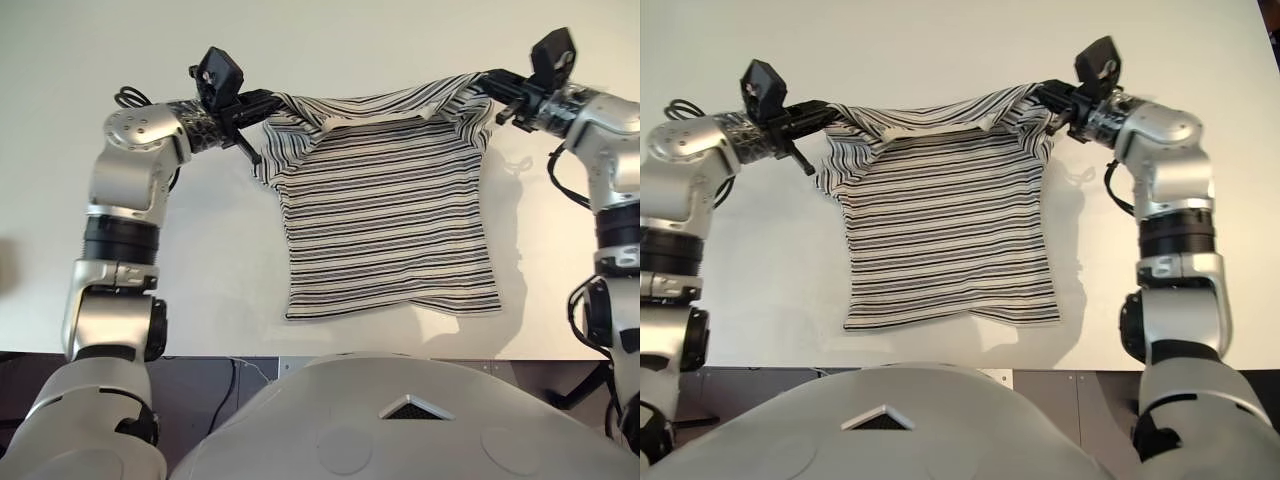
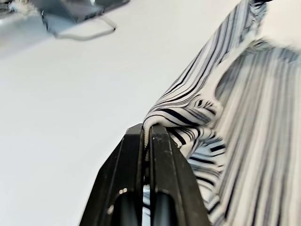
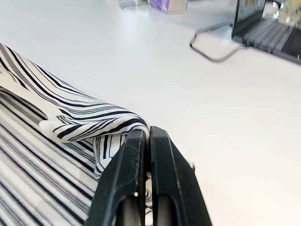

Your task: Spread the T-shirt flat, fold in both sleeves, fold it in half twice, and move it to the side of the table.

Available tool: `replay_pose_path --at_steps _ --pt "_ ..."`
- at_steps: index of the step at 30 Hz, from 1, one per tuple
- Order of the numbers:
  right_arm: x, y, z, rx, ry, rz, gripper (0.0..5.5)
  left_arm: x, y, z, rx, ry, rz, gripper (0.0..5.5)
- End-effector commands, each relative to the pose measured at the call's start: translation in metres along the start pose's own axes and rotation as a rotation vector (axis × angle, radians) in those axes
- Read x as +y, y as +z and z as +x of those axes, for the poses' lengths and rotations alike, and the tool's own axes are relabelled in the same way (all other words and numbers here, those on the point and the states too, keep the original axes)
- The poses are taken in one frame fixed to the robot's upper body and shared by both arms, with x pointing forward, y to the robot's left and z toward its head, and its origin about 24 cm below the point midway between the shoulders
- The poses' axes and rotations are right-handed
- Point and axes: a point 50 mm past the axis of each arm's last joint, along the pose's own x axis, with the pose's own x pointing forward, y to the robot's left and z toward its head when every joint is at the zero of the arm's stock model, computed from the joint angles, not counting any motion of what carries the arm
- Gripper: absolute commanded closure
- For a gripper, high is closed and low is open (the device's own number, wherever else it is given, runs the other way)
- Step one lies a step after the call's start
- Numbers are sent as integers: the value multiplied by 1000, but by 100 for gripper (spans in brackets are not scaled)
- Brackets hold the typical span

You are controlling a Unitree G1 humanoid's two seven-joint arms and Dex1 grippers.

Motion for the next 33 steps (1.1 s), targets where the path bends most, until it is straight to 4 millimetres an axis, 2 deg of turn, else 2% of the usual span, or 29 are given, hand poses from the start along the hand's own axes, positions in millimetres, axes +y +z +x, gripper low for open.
replay_pose_path --at_steps 1,6,7,10,12,18,21,24,26,27,29,33 --pt "6 23 54 55 -116 -138 538 21 -8 40 103 211 48 540" --pt "9 23 66 107 -207 -162 538 27 -11 47 164 353 92 540" --pt "9 24 67 115 -224 -180 518 25 -12 50 185 354 90 540" --pt "9 20 69 191 -300 -276 472 32 -10 48 220 444 136 493" --pt "10 15 69 224 -313 -311 472 33 -9 47 233 450 198 493" --pt "8 4 64 180 -308 -238 472 30 -19 42 272 376 301 493" --pt "8 5 60 103 -259 -212 472 37 -1 40 208 394 421 493" --pt "2 2 50 59 -214 -234 472 47 35 36 56 464 572 493" --pt "-3 0 40 40 -178 -286 472 46 56 30 -66 467 672 493" --pt "-5 -1 34 26 -156 -323 472 41 61 26 -127 438 720 493" --pt "-7 0 23 -12 -102 -391 472 20 54 17 -196 330 777 493" --pt "17 -4 -14 -119 152 -541 472 -60 8 -23 -212 19 714 493"
